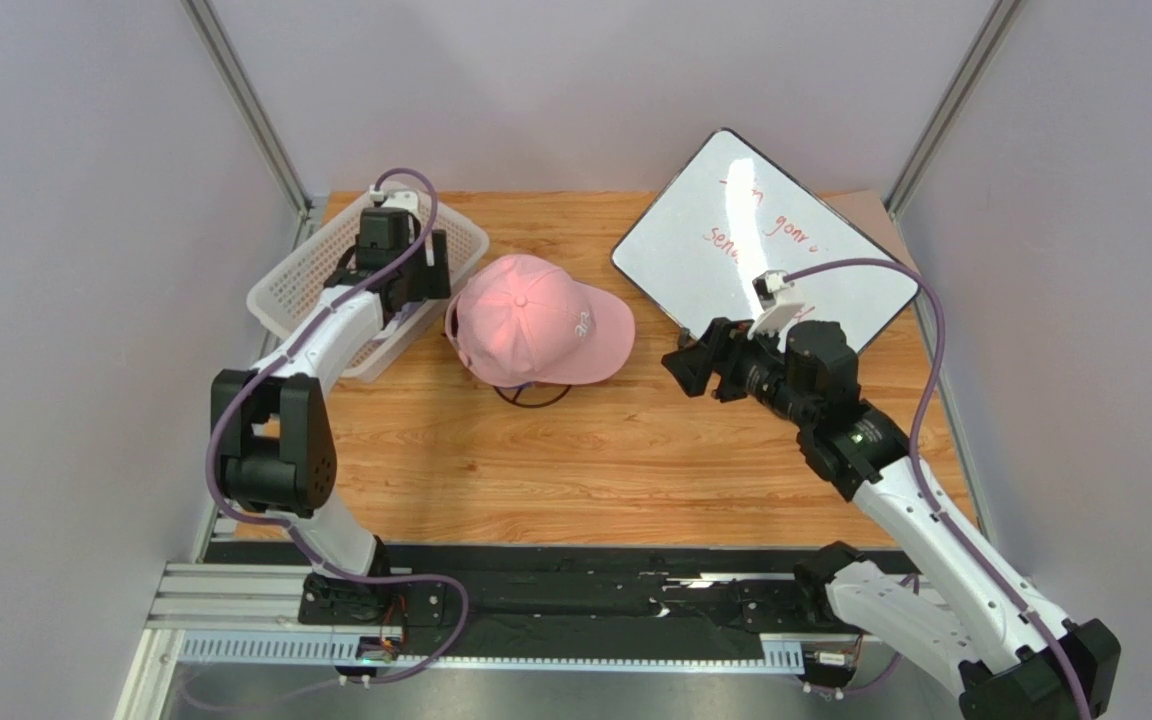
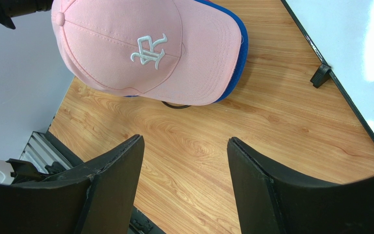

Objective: Stack the hats

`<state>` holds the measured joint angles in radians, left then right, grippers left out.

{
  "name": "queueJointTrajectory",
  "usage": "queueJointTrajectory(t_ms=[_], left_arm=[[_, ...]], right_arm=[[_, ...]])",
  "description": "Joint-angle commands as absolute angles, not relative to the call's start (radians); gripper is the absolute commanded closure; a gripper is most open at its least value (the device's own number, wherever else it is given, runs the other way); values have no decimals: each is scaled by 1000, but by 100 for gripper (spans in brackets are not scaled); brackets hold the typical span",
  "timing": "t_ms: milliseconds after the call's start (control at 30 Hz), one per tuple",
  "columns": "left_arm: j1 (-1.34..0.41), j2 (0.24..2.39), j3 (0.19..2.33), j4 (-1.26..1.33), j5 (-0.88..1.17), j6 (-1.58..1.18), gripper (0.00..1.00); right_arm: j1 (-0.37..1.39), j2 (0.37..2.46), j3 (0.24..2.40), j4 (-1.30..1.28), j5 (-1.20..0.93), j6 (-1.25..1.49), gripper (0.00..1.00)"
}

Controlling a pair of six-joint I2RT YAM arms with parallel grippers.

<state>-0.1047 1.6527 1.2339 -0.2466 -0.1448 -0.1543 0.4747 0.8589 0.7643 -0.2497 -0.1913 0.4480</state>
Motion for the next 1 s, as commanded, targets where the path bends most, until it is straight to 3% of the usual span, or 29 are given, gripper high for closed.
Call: queueJointTrajectory(t_ms=[0, 33, 67, 133, 200, 233, 267, 633, 833, 967], left_arm=[[-100, 1675, 1285, -249, -167, -152, 16], [-100, 1683, 1285, -247, -161, -143, 20], [-100, 1684, 1285, -241, -160, -141, 38], [-100, 1687, 1279, -227, -155, -144, 48], [-98, 1686, 1282, -229, -161, -150, 75], [-98, 1683, 1285, -235, -164, -155, 95], [-98, 1678, 1290, -239, -178, -159, 100], [-98, 1370, 1365, -380, -298, -216, 100], [-98, 1201, 1509, -512, -230, -218, 100], [-98, 1103, 1577, -560, -52, -247, 100]], right_arm=[[476, 825, 761, -250, -173, 449, 31], [477, 824, 759, -252, -172, 448, 31], [477, 822, 758, -253, -169, 449, 31], [477, 818, 758, -256, -166, 449, 31], [477, 818, 758, -261, -167, 449, 31], [476, 816, 755, -261, -167, 451, 31], [476, 813, 756, -262, -167, 451, 31], [477, 813, 765, -267, -184, 453, 31], [477, 825, 796, -250, -228, 443, 31], [476, 845, 834, -223, -322, 436, 31]])
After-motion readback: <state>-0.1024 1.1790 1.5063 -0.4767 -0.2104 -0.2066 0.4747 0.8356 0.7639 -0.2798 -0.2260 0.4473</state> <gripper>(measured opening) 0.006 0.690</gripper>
